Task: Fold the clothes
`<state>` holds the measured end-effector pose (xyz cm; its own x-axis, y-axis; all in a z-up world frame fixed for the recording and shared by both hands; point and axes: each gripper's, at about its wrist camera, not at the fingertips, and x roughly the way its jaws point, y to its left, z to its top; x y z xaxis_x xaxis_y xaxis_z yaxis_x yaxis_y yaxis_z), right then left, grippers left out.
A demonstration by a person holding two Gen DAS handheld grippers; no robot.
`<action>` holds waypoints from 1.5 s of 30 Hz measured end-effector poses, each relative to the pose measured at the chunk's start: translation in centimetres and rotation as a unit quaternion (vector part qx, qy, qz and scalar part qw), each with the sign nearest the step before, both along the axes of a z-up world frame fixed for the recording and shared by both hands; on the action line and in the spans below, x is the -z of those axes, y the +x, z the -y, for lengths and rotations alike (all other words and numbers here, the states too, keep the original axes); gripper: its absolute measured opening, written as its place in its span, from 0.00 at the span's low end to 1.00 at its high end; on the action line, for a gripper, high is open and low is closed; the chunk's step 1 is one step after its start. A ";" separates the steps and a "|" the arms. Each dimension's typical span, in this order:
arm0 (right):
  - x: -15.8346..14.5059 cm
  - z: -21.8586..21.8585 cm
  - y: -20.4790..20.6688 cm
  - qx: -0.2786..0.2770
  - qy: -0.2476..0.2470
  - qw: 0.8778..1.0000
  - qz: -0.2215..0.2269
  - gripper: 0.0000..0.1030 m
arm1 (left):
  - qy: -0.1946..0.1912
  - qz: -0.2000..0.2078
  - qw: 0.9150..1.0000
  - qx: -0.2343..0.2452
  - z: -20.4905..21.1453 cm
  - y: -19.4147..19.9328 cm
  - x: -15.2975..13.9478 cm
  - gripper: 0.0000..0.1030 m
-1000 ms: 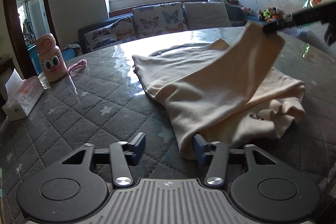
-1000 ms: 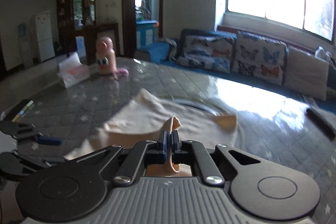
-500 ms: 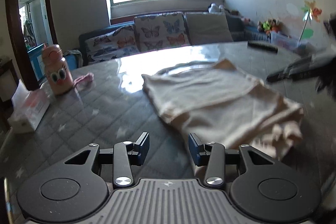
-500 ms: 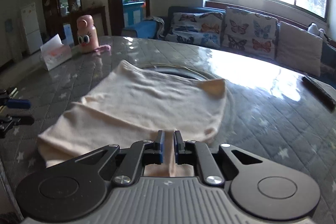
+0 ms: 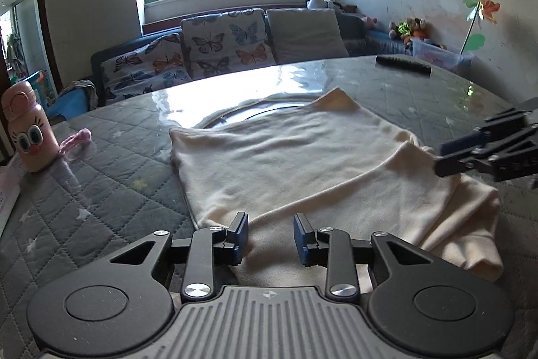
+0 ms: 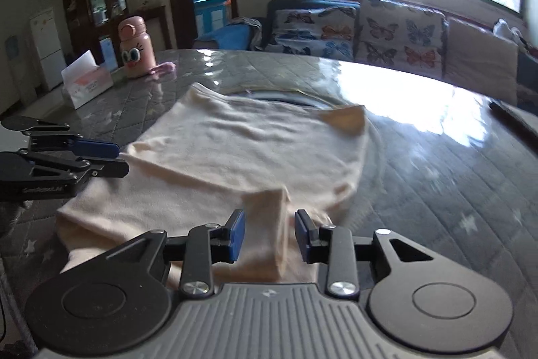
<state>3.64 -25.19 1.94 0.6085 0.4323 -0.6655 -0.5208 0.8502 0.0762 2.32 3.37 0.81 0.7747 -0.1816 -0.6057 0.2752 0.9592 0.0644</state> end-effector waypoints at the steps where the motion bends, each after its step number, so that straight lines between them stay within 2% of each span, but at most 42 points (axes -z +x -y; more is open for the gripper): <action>1: 0.2 0.3 -0.2 0.002 0.002 1.000 -0.009 0.31 | 0.002 -0.002 1.000 0.000 0.0 0.1 0.1 0.32; 4: 0.9 0.5 -0.8 -0.002 0.003 1.000 -0.018 0.27 | 0.005 -0.002 1.000 0.001 0.0 0.1 0.3 0.32; 6: 0.9 0.3 -0.9 -0.004 0.004 1.000 -0.015 0.10 | 0.007 -0.001 1.000 0.003 0.0 0.0 0.3 0.32; 8: 0.6 0.3 -1.0 -0.003 0.011 1.000 -0.016 0.03 | 0.009 -0.001 1.000 0.004 -0.1 0.0 0.2 0.32; 14: -1.8 0.9 -2.2 -0.004 0.034 0.999 -0.006 0.03 | 0.015 0.001 1.000 0.007 -0.4 0.0 -0.1 0.32; 20: -0.2 1.2 -1.6 0.009 0.031 0.999 -0.043 0.04 | 0.014 0.004 1.000 0.009 -0.6 -0.2 -0.4 0.32; 24: -0.4 1.6 -1.2 0.018 0.025 0.999 -0.031 0.09 | 0.003 0.011 0.999 0.035 -0.4 -1.6 -1.3 0.32; 28: -0.8 1.5 -0.9 0.016 0.021 1.000 -0.016 0.09 | -0.001 0.014 0.997 0.078 0.4 -3.5 -1.7 0.35; 32: -1.2 0.6 -0.4 0.000 0.021 1.000 -0.004 0.10 | 0.009 0.015 0.993 0.120 1.4 -5.3 -1.6 0.37; 36: -1.4 -0.8 0.0 -0.022 0.017 1.000 0.004 0.10 | 0.034 0.012 0.990 0.138 2.3 -6.0 -0.6 0.37; 38: -1.3 -1.5 0.2 -0.035 0.013 0.999 0.009 0.11 | 0.039 0.007 0.990 0.137 2.4 -5.9 -0.2 0.35; 41: -1.0 -2.5 0.5 -0.047 0.004 0.999 0.013 0.16 | 0.049 0.009 0.989 0.139 2.5 -5.9 0.2 0.24; 43: -0.7 -2.7 0.7 -0.050 0.001 0.999 0.013 0.16 | 0.058 0.011 0.988 0.139 2.6 -6.1 0.4 0.06; 45: -0.4 -2.7 0.9 -0.050 -0.001 0.999 0.011 0.16 | 0.061 0.015 0.988 0.140 2.5 -6.3 0.4 0.02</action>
<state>4.55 -22.45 2.34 0.5760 0.4902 -0.6542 -0.6049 0.7938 0.0622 -3.96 0.90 0.44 0.7226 -0.3182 -0.6137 0.5242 0.8309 0.1864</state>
